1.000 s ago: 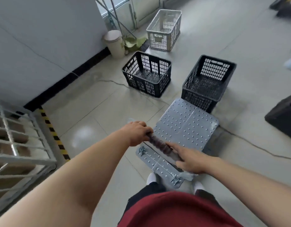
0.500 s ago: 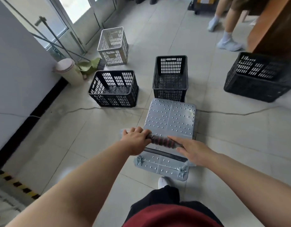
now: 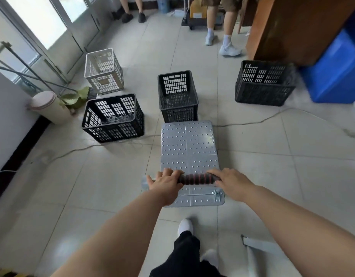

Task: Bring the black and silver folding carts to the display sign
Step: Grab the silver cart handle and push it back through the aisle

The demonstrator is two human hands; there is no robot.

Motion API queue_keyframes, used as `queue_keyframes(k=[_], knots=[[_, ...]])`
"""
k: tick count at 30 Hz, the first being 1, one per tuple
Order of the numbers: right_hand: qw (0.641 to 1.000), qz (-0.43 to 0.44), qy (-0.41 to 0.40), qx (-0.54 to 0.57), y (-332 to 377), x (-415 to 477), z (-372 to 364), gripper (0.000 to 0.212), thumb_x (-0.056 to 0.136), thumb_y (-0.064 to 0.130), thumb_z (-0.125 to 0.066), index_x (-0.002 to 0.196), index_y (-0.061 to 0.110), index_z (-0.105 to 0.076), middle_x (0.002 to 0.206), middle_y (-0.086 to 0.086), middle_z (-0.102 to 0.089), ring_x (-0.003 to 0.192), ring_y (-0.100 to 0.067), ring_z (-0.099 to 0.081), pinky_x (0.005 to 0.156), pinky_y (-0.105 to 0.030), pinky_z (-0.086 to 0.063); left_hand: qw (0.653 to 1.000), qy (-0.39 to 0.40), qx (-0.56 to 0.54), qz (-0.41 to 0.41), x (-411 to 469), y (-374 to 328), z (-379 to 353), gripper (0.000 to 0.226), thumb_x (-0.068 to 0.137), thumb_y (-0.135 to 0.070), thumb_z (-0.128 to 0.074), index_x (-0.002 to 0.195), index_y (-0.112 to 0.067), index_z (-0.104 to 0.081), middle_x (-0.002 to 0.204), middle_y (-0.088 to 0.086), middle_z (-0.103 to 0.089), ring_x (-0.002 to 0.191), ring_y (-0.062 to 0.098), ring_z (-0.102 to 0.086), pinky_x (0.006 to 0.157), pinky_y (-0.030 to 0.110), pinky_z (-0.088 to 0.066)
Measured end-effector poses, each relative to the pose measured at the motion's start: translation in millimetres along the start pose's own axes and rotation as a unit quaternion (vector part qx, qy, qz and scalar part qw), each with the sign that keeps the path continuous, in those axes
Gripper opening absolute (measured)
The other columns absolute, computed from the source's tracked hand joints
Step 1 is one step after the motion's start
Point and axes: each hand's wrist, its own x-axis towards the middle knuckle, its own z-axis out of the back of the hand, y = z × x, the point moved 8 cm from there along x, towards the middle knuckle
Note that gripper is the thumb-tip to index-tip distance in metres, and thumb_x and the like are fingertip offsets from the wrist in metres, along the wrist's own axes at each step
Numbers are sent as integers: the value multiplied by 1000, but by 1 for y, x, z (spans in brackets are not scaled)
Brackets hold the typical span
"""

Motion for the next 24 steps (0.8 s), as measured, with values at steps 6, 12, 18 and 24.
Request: queue_keyframes(k=[6, 12, 18, 24], knots=[[998, -35, -47, -3, 13, -31, -22, 40, 98, 31, -40, 136, 41, -37, 108, -7, -57, 104, -29, -53, 88, -41, -45, 999, 3, 26, -28, -19, 10, -8, 41, 94, -42, -43, 133, -40, -32, 139, 1, -34, 126, 31, -33, 106, 67, -12], [993, -85, -79, 26, 31, -52, -40, 38, 99, 32, -38, 136, 42, -37, 108, -5, -58, 101, -26, -54, 87, -42, -46, 994, -4, 79, -74, -27, 18, -5, 40, 92, -36, -48, 130, -39, -34, 135, 3, -38, 122, 30, -37, 105, 65, -18], [982, -129, -118, 65, 56, -70, -66, 39, 98, 30, -39, 135, 42, -39, 107, -3, -56, 98, -25, -52, 81, -37, -42, 988, 26, 105, -114, -34, 35, -8, 37, 92, -37, -49, 126, -39, -35, 130, 3, -39, 123, 28, -35, 101, 74, -16], [969, -178, -145, 87, 80, -80, -84, 38, 98, 30, -39, 135, 37, -38, 111, -6, -56, 103, -29, -51, 85, -40, -45, 975, 21, 140, -169, -32, 47, -5, 28, 92, -35, -50, 117, -36, -37, 122, 3, -42, 117, 29, -38, 97, 72, -23]])
